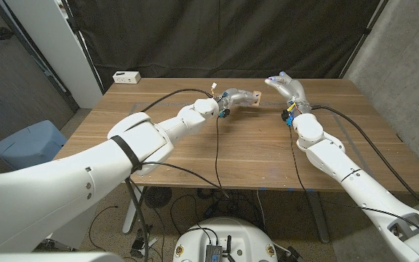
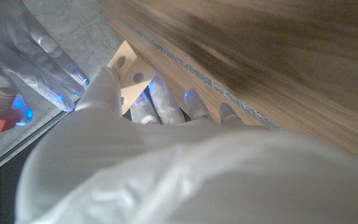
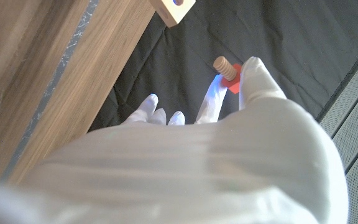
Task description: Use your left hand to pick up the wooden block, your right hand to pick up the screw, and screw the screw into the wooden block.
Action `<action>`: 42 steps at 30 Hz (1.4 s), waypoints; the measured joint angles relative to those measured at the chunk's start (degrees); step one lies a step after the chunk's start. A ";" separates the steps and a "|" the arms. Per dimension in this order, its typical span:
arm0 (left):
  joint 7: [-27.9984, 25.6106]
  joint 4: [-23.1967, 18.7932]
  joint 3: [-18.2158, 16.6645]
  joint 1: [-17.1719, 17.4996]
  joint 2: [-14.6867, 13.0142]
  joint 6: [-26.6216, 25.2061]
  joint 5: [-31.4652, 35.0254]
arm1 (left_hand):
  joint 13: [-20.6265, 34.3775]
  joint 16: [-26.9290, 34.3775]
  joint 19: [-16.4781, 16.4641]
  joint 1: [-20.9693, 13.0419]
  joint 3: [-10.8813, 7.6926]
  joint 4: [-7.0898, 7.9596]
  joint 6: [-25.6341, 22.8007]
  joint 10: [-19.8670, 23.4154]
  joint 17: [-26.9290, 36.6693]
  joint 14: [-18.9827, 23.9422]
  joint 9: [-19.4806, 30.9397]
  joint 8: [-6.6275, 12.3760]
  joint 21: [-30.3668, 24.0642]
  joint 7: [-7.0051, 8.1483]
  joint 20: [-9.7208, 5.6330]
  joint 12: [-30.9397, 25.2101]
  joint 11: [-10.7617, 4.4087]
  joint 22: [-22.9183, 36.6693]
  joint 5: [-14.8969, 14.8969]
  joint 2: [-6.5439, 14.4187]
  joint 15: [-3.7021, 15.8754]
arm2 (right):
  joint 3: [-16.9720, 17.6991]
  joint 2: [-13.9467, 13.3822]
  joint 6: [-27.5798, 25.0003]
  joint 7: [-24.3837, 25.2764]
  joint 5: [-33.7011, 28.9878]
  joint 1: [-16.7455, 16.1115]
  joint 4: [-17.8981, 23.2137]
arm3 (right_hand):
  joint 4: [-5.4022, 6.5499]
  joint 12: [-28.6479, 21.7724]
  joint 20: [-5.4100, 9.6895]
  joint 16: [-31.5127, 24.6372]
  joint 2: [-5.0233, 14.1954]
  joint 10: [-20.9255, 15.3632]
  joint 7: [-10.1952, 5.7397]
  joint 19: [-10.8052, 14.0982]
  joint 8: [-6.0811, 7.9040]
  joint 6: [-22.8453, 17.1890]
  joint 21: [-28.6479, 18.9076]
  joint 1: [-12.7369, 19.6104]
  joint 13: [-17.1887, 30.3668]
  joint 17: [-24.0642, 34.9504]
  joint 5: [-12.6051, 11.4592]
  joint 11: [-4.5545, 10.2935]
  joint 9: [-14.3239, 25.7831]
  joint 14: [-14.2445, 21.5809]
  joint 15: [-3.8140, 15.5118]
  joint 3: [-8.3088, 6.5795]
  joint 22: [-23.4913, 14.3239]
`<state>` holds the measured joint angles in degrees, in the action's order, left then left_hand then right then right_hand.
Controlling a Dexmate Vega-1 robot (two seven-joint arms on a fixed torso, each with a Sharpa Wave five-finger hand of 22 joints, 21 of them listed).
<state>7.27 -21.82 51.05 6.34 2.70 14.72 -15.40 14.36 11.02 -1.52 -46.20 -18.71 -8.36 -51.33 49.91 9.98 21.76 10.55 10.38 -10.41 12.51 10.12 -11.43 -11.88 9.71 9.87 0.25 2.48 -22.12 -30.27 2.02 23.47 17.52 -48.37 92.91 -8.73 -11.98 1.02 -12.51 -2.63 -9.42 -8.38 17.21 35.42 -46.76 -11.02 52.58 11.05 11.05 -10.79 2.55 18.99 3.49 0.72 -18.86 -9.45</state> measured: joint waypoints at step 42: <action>1.47 0.91 -0.08 1.81 -0.55 11.41 2.12 | -0.17 0.00 0.29 0.03 0.07 -0.08 0.04 -0.30 0.00 0.01 0.00 0.00 0.00 0.03 -0.30 -0.01 -0.31 0.00 0.10 0.00 0.00 | 1.27 6.15 7.40 5.95 2.58 -0.44 -4.33 | 0.28 0.00 0.00 0.00 -0.01 -0.40 0.21 -0.01 0.20 -0.21 0.00 -0.01 0.00 0.28 0.21 -0.41 -0.53 0.20 -0.21 0.68 0.00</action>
<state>8.74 -20.91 50.97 8.15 2.14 26.13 -13.28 14.19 11.02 -1.23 -46.17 -18.64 -8.43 -51.29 49.61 9.98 21.77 10.55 10.38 -10.41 12.54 9.82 -11.44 -12.19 9.71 9.98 0.25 2.47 -20.85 -24.11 9.42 29.42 20.10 -48.81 88.58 -8.45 -11.98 1.02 -12.51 -2.63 -9.83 -8.17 17.20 35.63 -46.97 -11.02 52.57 11.05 11.34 -10.58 2.14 18.46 3.69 0.51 -18.18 -9.45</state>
